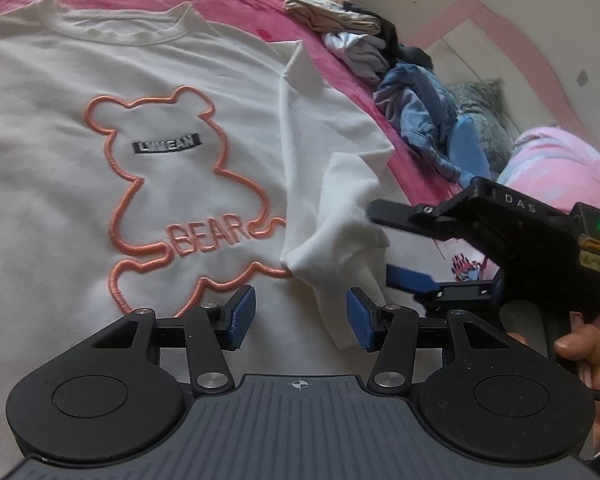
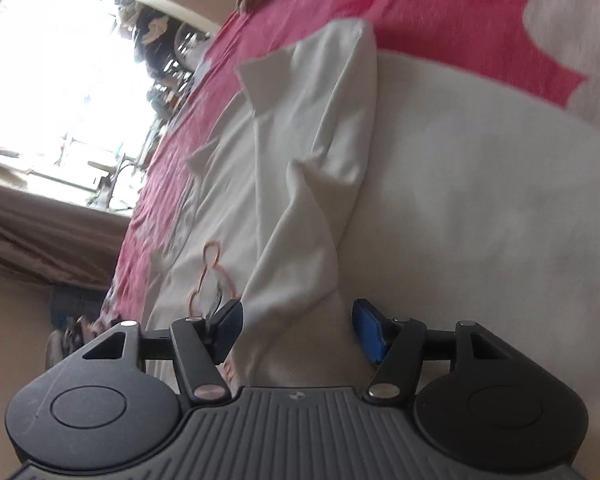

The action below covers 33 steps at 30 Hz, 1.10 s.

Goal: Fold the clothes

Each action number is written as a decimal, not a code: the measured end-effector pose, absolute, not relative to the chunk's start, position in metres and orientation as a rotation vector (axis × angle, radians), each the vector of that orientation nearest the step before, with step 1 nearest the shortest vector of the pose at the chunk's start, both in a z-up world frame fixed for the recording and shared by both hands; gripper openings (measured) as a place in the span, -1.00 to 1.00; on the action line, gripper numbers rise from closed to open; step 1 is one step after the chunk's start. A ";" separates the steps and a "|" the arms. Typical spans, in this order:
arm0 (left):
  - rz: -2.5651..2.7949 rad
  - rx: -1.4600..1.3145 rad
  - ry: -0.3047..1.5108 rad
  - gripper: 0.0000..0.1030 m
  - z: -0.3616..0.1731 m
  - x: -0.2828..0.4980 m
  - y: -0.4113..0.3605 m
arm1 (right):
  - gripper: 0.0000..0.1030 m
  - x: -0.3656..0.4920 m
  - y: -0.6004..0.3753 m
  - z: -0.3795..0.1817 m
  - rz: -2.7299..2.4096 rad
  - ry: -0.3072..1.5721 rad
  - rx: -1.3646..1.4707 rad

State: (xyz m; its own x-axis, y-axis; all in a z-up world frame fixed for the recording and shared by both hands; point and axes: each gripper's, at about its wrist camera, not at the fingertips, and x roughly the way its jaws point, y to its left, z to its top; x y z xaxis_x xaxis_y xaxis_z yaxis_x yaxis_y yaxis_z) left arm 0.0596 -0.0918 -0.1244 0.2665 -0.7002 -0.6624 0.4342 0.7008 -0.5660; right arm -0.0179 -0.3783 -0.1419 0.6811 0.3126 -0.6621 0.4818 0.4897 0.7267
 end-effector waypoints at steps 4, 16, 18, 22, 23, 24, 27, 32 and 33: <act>-0.786 -0.284 1.043 -0.02 -0.127 0.061 -0.096 | 0.23 -0.026 -0.374 -0.141 -0.057 0.845 1.119; -0.841 -0.259 1.016 -0.02 -0.120 0.054 -0.096 | -0.78 -0.033 -0.370 -0.139 -0.072 0.900 1.083; -0.861 -0.268 1.003 -0.02 -0.115 0.051 -0.090 | -0.80 -0.042 -0.373 -0.125 -0.088 0.886 1.062; -0.885 -0.290 0.997 -0.02 -0.110 0.045 -0.083 | -0.81 -0.068 -0.391 -0.103 -0.120 0.868 1.075; -0.889 -0.286 0.997 -0.02 -0.110 0.043 -0.083 | -0.81 -0.074 -0.395 -0.100 -0.130 0.870 1.083; -0.893 -0.282 0.996 -0.02 -0.109 0.042 -0.084 | -0.81 -0.079 -0.400 -0.098 -0.145 0.878 1.076; -0.899 -0.271 1.011 -0.02 -0.111 0.038 -0.088 | -0.81 -0.095 -0.414 -0.102 -0.200 0.925 1.074; -0.911 -0.245 1.026 -0.02 -0.111 0.034 -0.094 | -0.75 -0.105 -0.426 -0.128 -0.228 0.955 1.149; -0.913 -0.245 1.033 -0.02 -0.112 0.034 -0.095 | -0.65 -0.106 -0.427 -0.132 -0.221 0.947 1.174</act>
State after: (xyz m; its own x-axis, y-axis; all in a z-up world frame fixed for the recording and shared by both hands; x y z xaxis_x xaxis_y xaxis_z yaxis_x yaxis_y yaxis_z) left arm 0.0337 -0.0949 -0.1116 0.1949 -0.7498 -0.6323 0.5358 0.6213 -0.5717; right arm -0.1060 -0.4271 -0.1316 0.6121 0.3110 -0.7270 0.6010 0.4144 0.6834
